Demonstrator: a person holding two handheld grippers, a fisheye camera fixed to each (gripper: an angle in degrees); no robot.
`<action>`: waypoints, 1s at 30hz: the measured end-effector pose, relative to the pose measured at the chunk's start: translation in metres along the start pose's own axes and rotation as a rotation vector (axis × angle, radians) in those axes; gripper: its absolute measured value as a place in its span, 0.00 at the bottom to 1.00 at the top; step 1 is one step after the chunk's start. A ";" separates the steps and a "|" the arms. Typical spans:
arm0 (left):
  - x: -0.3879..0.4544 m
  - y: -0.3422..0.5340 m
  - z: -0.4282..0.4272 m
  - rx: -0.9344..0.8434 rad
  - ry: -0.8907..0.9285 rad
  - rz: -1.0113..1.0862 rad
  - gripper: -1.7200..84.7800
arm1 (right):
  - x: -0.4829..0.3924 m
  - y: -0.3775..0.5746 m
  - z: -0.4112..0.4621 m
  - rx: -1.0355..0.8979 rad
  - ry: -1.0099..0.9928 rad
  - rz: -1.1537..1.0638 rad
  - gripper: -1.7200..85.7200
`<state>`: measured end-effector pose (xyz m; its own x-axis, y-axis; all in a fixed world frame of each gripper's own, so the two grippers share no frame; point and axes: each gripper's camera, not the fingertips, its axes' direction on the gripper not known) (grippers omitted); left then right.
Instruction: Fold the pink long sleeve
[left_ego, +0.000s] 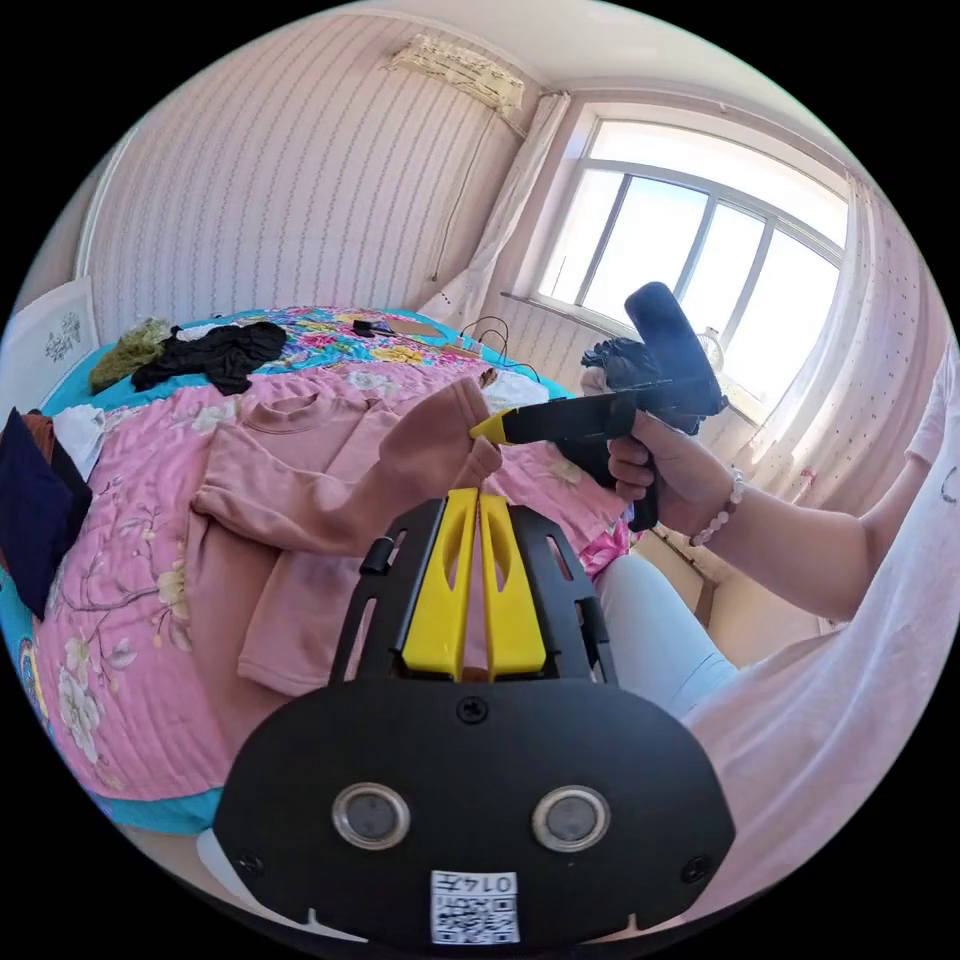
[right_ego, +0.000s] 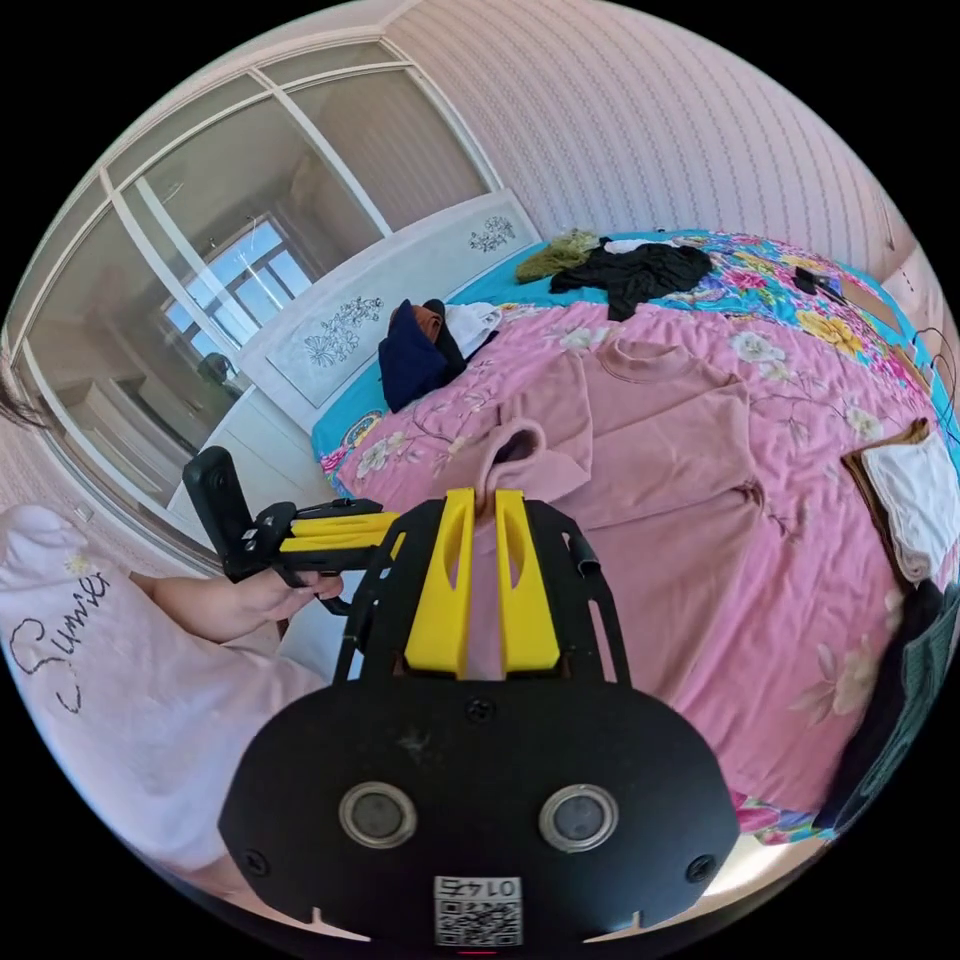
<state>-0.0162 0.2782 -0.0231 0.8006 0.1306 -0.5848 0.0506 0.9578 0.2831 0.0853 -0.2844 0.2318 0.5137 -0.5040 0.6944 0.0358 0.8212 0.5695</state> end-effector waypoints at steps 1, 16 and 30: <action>0.003 -0.002 0.018 -0.033 0.005 0.026 0.01 | 0.012 0.006 -0.005 -0.002 0.001 0.034 0.05; -0.080 0.048 0.096 -0.224 0.078 -0.219 0.01 | 0.107 0.092 -0.051 -0.240 0.076 0.450 0.02; -0.312 -0.060 0.145 -0.116 -0.227 -0.360 0.12 | 0.173 -0.096 -0.086 -0.198 0.231 0.192 0.15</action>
<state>-0.1822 0.1431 0.2530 0.8557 -0.2641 -0.4450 0.2934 0.9560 -0.0030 0.2446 -0.4276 0.2591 0.7067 -0.2802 0.6496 0.0733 0.9423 0.3267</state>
